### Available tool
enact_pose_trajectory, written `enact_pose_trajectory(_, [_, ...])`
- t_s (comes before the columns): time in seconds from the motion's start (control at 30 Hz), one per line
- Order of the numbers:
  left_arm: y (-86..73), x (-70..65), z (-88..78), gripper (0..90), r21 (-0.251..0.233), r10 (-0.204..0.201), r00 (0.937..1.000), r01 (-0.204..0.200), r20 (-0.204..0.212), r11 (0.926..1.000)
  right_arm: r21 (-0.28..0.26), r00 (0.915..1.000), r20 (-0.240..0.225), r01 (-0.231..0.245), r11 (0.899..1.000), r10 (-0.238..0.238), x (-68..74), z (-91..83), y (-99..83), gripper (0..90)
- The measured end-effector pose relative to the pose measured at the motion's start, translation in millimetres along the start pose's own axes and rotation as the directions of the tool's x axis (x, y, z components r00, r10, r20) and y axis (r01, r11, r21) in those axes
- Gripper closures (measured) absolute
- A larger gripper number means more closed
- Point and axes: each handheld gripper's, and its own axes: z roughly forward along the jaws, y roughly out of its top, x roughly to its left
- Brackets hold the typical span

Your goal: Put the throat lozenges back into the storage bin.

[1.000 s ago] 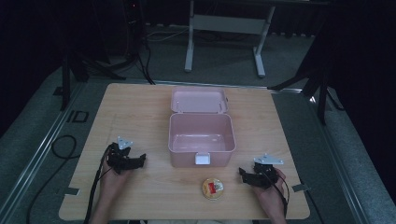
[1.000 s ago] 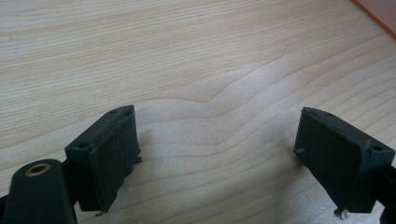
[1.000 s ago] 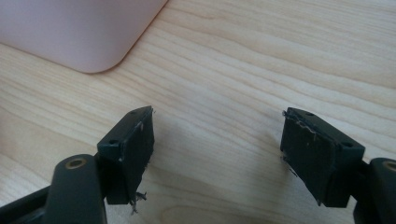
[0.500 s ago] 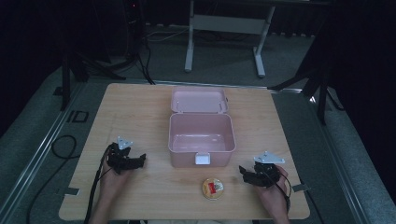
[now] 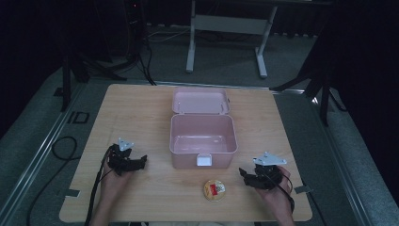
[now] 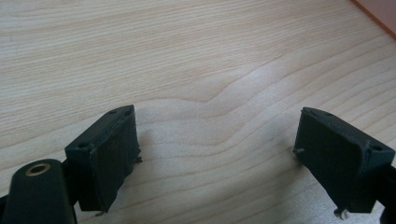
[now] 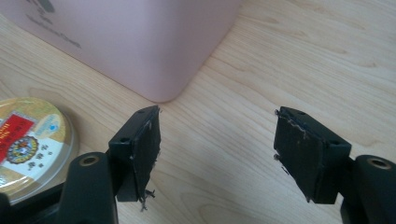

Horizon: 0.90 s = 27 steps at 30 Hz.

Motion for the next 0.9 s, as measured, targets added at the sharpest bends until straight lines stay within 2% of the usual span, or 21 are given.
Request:
enact_pose_trajectory(0.17, [0.1, 0.0, -0.1, 14.0, 0.002, 0.0, 1.0, 0.0, 0.0, 1.0, 0.009, 0.9993, -0.003, 0.036, 0.999, -0.036, 4.5, -2.7, 6.9, 28.9])
enact_pose_trajectory(0.33, [0.2, 0.0, -0.1, 14.0, 0.003, 0.0, 1.0, 0.0, 0.0, 1.0, 0.018, 0.9988, -0.009, 0.049, 0.999, -0.049, 7.6, -4.2, 10.0, 27.2])
enact_pose_trajectory(0.43, [0.1, 0.0, -0.1, 14.0, 0.003, 0.0, 1.0, 0.0, 0.0, 1.0, 0.03, 0.9973, -0.009, 0.073, 0.997, -0.073, 11.5, -5.0, 12.5, 21.8])
enact_pose_trajectory(0.73, [0.1, 0.0, -0.1, 14.0, 0.002, 0.0, 1.0, 0.0, -0.001, 1.0, 0.039, 0.9943, -0.046, 0.098, 0.994, -0.096, 16.5, -7.1, 16.8, 20.4])
enact_pose_trajectory(0.9, [0.1, 0.0, -0.1, 14.0, 0.002, 0.0, 1.0, 0.0, -0.001, 1.0, 0.042, 0.9891, -0.067, 0.134, 0.99, -0.131, 22.8, -10.6, 21.3, 19.7])
